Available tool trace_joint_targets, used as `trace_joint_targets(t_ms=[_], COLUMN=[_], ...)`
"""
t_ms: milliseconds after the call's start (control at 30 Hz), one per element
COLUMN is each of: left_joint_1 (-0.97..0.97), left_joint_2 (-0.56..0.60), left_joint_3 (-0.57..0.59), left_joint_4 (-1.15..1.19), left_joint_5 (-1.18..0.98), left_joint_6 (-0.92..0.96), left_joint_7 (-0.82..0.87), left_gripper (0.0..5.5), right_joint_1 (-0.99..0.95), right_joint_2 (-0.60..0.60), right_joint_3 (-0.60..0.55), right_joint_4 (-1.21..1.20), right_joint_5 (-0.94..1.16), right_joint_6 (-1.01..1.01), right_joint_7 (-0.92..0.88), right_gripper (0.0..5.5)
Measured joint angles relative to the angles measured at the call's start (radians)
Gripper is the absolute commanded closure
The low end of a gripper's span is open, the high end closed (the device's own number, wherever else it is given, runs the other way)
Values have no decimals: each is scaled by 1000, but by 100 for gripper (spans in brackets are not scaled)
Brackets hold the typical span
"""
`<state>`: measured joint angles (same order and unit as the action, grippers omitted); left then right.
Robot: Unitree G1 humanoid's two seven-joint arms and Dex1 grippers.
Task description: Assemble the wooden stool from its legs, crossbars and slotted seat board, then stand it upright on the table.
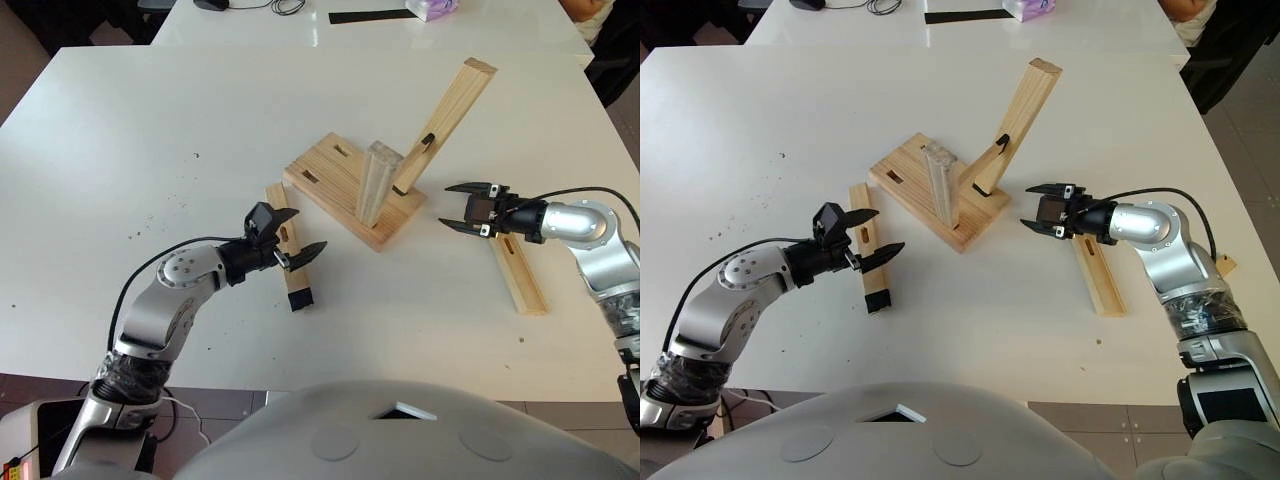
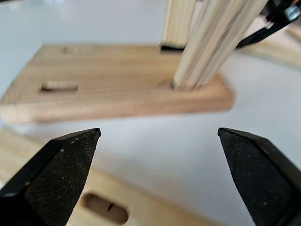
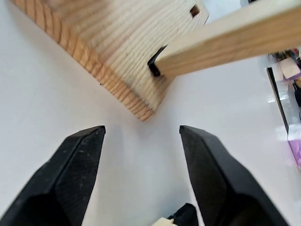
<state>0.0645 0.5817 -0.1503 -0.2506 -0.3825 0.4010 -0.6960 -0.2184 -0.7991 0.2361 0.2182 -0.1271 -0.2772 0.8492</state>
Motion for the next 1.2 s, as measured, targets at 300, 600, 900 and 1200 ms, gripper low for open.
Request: trace_joint_targets(t_ms=[300,600,900,1200], left_joint_1=[-17,-119,-185,-275], left_joint_2=[96,199,220,184], left_joint_3=[17,60,87,125], left_joint_4=[154,303,423,447], left_joint_5=[87,107,149,126], left_joint_6=[-166,-194,-224,-213], left_joint_7=[-142,-289,-318,-314], left_gripper=[88,88,88,88], right_joint_1=[-6,65,86,-20], right_joint_2=[30,49,93,205], right_joint_3=[-15,-59,-80,-80], right_joint_4=[115,74,56,126], right_joint_5=[-80,-86,-88,-119], right_joint_6=[-4,41,81,101], right_joint_7=[-127,-206,-257,-391], right_gripper=[257,257,257,257])
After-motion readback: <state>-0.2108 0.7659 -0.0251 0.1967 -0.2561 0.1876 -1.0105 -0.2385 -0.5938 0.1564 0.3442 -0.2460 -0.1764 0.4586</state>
